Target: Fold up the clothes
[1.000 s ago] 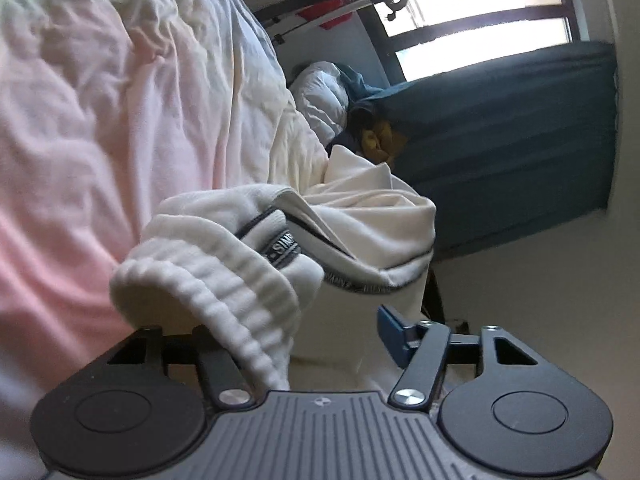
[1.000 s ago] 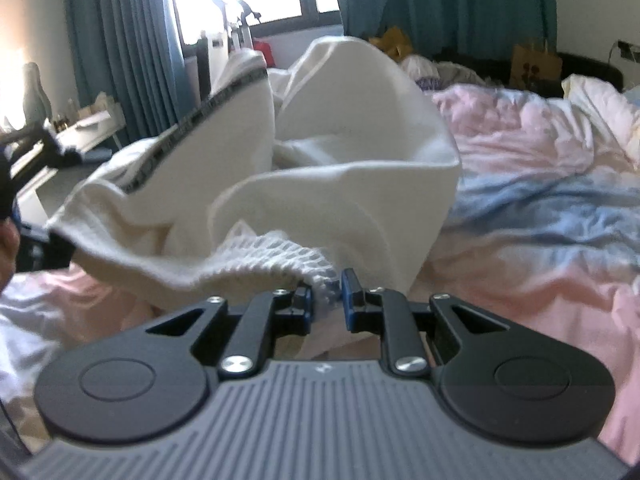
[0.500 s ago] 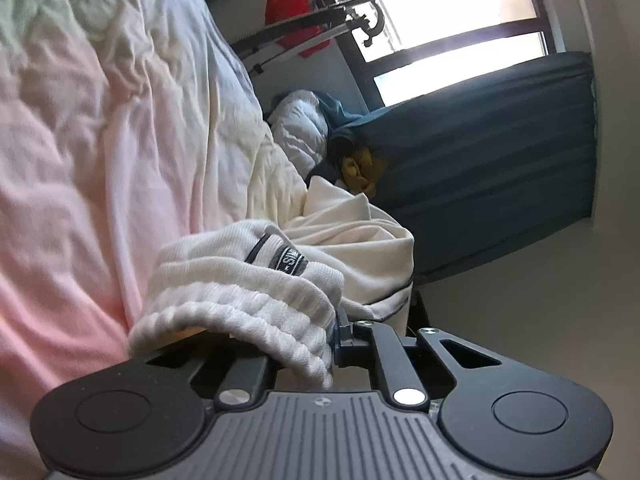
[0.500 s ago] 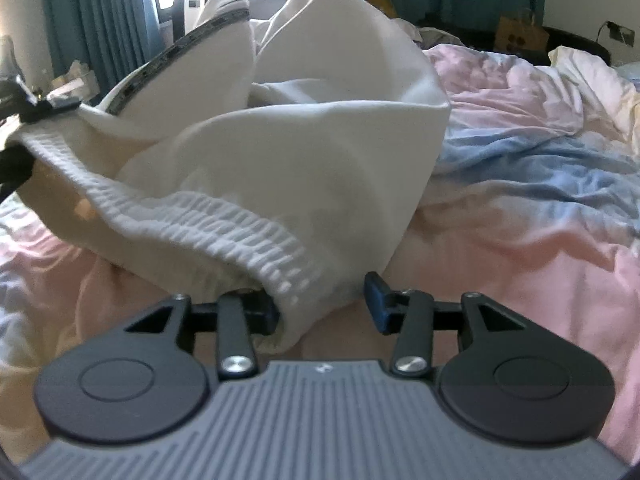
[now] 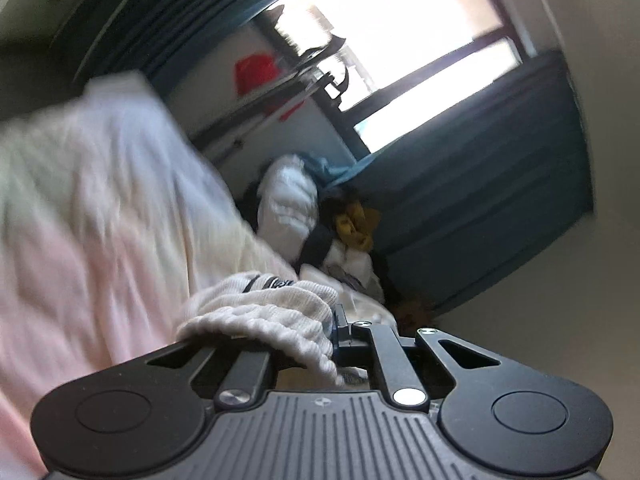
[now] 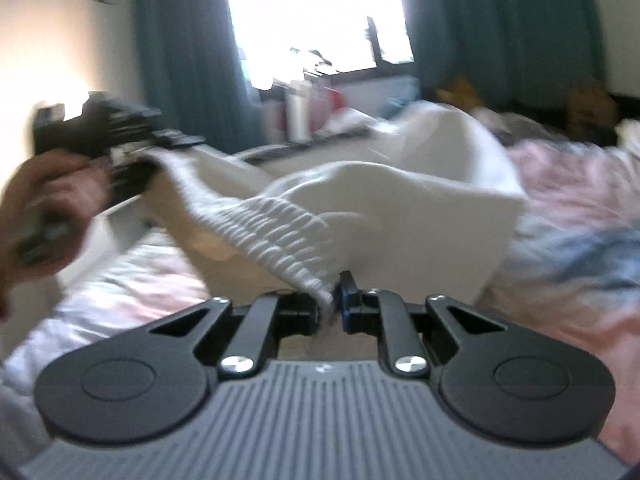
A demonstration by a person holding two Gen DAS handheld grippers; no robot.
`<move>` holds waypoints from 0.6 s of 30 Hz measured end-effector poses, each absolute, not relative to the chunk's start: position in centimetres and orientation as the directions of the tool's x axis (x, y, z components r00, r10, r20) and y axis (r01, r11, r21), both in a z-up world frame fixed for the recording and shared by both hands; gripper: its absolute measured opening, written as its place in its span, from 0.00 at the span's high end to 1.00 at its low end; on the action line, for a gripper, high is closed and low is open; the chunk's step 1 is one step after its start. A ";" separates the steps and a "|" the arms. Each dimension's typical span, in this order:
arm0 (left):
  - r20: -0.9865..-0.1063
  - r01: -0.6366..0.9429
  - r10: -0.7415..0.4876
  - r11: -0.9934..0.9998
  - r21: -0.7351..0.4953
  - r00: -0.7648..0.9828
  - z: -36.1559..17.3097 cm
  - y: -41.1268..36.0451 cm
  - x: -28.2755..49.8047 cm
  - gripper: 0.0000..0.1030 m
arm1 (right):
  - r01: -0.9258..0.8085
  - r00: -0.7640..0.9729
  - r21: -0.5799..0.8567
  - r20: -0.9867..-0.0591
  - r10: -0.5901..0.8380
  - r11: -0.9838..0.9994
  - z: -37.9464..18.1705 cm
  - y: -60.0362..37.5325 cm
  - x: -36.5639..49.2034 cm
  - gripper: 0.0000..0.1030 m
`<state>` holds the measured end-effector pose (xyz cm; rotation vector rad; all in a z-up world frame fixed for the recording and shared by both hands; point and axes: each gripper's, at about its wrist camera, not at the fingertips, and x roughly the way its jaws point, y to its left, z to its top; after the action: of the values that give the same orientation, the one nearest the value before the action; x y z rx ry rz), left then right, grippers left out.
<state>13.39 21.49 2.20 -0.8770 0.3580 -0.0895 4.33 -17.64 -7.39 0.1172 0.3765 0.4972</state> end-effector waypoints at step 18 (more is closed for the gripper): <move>-0.552 -0.404 0.117 0.805 -0.434 0.826 -4.7 35.9 21.0 0.88 | -0.701 0.486 0.333 -0.424 0.764 0.630 -13.6 1.9 12.1 0.85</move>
<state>20.96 35.93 -4.66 -0.5714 0.5323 0.2936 12.11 1.94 -13.64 0.1206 0.5769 0.8941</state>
